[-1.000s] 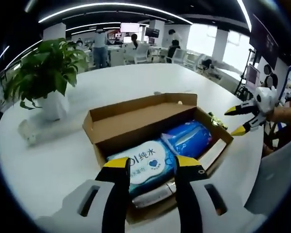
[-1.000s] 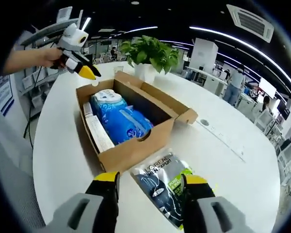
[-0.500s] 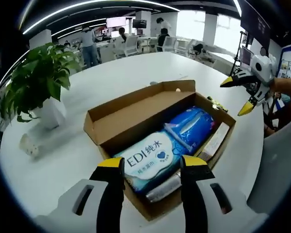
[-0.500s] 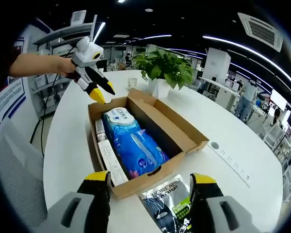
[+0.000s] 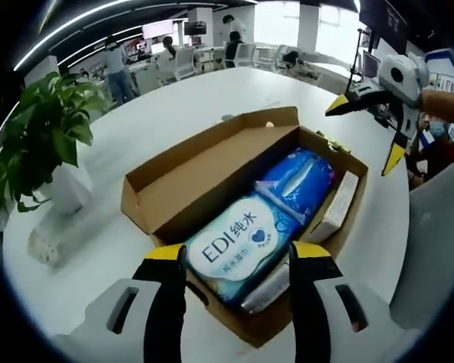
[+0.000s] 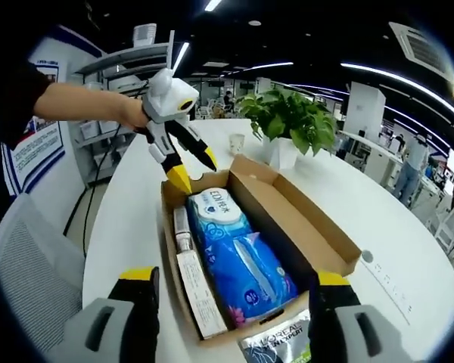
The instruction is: Operate the shoe box by opening the lid, removing the specified soft item, and placing it in the target area until the item is outside and the box remains undamaged.
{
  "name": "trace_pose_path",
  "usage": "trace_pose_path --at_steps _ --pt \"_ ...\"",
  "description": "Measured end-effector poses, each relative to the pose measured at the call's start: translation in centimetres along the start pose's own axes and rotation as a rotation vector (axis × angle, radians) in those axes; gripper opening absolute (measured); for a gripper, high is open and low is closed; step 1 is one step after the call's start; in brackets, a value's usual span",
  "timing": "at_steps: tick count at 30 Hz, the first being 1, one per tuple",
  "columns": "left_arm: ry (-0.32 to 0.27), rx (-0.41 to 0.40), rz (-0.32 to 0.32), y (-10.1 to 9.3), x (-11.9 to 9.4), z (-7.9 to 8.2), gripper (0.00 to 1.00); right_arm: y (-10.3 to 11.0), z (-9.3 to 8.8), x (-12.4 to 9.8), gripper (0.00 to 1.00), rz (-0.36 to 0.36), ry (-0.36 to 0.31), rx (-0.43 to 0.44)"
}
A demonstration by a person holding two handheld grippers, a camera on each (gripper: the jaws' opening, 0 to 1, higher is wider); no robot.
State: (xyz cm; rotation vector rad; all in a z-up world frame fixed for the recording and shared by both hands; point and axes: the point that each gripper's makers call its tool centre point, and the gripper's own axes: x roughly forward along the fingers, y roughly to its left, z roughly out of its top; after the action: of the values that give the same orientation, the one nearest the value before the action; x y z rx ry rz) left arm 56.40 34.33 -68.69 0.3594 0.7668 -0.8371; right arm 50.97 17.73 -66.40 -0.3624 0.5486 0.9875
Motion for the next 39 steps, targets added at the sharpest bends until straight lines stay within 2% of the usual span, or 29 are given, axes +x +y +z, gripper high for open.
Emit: trace_pose_path --at_steps 4,9,12,16,18,21,26,31,34,39 --pt "0.008 0.044 -0.01 0.1 0.4 0.1 0.57 0.6 0.2 1.3 0.85 0.041 0.011 0.0" --pt "0.001 0.06 -0.048 0.0 1.0 0.4 0.59 1.0 0.0 2.9 0.85 0.067 0.026 -0.016" --pt "0.033 0.146 -0.078 -0.1 1.8 0.0 0.6 0.9 0.1 3.9 0.84 0.076 0.031 -0.008" --pt "0.064 0.194 -0.12 -0.6 2.7 -0.6 0.64 0.7 0.6 5.3 0.82 0.08 0.026 -0.024" --pt "0.112 0.253 -0.114 -0.4 3.1 -1.5 0.62 0.7 0.6 5.9 0.81 0.088 0.026 -0.027" --pt "0.137 0.262 -0.118 -0.4 3.8 -2.0 0.61 0.8 0.2 6.9 0.77 0.111 0.064 -0.029" --pt "0.181 0.331 -0.143 -0.7 4.6 -2.8 0.62 1.0 -0.3 8.3 0.74 0.128 0.09 -0.031" --pt "0.219 0.381 -0.152 -0.1 5.4 -3.2 0.59 1.5 -0.5 9.7 0.71 0.15 0.107 -0.057" --pt "0.257 0.433 -0.168 0.0 5.7 -3.7 0.61 1.6 -0.4 10.8 0.68 0.157 0.114 -0.081" --pt "0.29 0.474 -0.185 0.0 6.4 -4.1 0.62 2.0 0.0 12.4 0.66 0.175 0.12 -0.083"
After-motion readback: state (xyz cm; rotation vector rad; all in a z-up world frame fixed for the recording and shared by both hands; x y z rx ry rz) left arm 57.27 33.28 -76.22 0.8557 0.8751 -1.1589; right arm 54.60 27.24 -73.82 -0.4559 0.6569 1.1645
